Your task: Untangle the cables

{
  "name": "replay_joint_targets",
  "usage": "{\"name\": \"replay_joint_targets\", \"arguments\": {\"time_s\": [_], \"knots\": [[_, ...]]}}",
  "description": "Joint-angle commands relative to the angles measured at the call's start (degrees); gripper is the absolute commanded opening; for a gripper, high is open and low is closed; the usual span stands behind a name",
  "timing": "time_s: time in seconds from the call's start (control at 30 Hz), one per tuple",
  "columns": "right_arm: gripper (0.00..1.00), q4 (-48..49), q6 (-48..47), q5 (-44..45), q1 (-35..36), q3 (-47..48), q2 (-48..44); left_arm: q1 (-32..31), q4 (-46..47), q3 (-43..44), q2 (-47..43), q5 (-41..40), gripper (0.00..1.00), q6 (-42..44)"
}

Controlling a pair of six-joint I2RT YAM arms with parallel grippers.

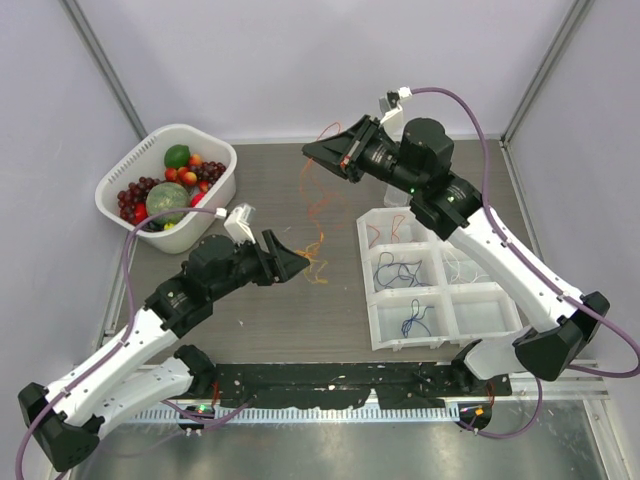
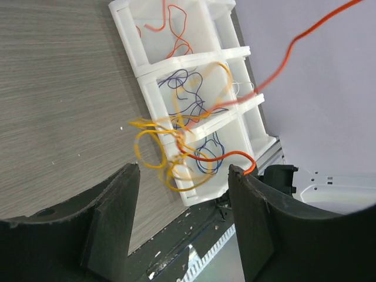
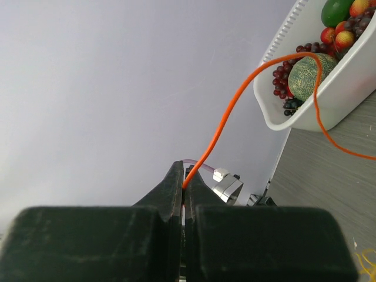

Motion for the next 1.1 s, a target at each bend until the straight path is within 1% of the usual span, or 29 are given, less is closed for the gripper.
{"name": "replay_joint_targets", "arguments": {"time_s": [0.0, 0.13, 0.23, 0.37, 0.5, 0.57, 0.67, 0.73, 0.83, 0.93, 1.07], "knots": [[0.01, 4.30, 3.31, 1.59, -0.23, 3.05, 0.08, -0.63, 6.94, -0.49, 0.92, 0.69, 0.65, 1.29], [0.01, 5.00, 4.45, 2.47, -0.14, 3.93, -0.18, -2.03, 12.21, -0.58, 3.12, 3.68, 0.61, -0.12], [0.01, 4.83, 4.54, 3.09, -0.31, 4.81, -0.18, -3.35, 14.77, -0.05, 4.44, 3.77, 0.58, 0.14], [0.01, 4.39, 4.45, 4.05, -0.14, 5.86, -0.36, -3.79, 16.44, 0.13, 5.06, 3.51, 0.57, 0.49], [0.01, 4.30, 4.45, 4.76, -0.14, 6.65, -0.44, -3.70, 16.53, 0.57, 5.23, 1.67, 0.61, 1.19], [0.01, 4.39, 4.45, 4.93, -0.14, 7.18, -0.10, -3.70, 16.36, 0.83, 5.15, 0.61, 0.72, 1.72], [0.01, 4.48, 4.80, 5.02, -0.14, 8.06, 0.26, -3.79, 15.74, 1.01, 5.15, -0.45, 0.79, 2.34], [0.01, 4.57, 4.98, 5.02, -0.23, 8.76, 0.52, -3.70, 15.48, 0.74, 4.88, -1.67, 0.82, 2.51], [0.01, 5.00, 5.94, 5.02, -0.23, 9.64, 1.05, -3.88, 15.83, 0.48, 4.62, -3.78, 0.83, 3.30], [0.01, 5.97, 6.65, 5.11, -0.14, 10.61, 1.40, -4.75, 16.71, 0.65, 5.93, -6.68, 0.80, 5.15], [0.01, 5.88, 6.91, 5.37, -0.14, 12.36, 1.84, -6.07, 22.85, 0.66, 7.87, -7.39, 0.75, 6.56]]}}
